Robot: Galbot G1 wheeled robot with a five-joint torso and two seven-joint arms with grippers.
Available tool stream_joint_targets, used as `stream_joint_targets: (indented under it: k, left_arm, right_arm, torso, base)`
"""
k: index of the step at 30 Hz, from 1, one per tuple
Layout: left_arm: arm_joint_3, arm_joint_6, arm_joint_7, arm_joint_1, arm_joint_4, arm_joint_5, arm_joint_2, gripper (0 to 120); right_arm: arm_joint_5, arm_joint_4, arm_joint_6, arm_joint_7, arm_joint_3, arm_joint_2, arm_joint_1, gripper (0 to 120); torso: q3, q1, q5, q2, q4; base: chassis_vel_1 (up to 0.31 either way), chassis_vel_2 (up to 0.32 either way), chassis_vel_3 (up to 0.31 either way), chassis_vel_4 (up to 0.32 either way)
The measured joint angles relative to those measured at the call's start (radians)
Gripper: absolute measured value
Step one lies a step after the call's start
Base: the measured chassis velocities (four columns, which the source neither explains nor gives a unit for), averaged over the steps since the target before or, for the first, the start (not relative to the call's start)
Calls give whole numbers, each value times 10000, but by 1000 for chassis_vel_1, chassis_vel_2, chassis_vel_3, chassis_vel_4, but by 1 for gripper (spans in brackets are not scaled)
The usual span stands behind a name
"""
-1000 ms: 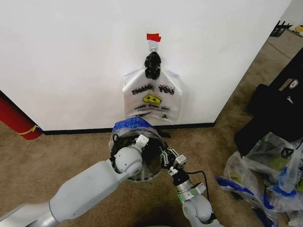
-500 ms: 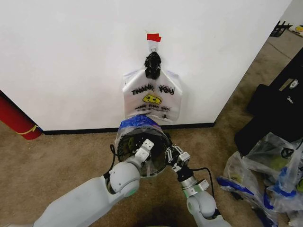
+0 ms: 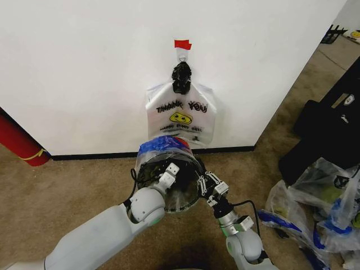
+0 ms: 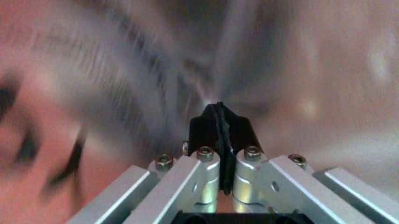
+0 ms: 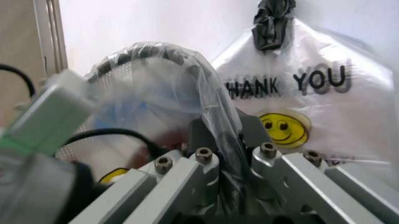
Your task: Pick up the garbage bag from the wall and place it over the trash bin.
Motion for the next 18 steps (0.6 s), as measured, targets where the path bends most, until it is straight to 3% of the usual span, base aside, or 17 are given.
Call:
stream_joint_targets:
  k: [11, 18]
  left_arm:
    - [37, 0, 11, -258, 383, -26, -260, 0]
    - [-205, 0, 12, 155, -683, -33, 161, 0]
  right_arm:
    - [663, -11, -53, -70, -321, 154, -86, 0]
    - [1407, -575, -222, 83, -216, 248, 162, 0]
  torso:
    - [0, 0, -1, 0, 0]
    - [0, 1, -1, 0, -1]
  base:
    - [0, 0, 0, 0]
    - [0, 0, 0, 0]
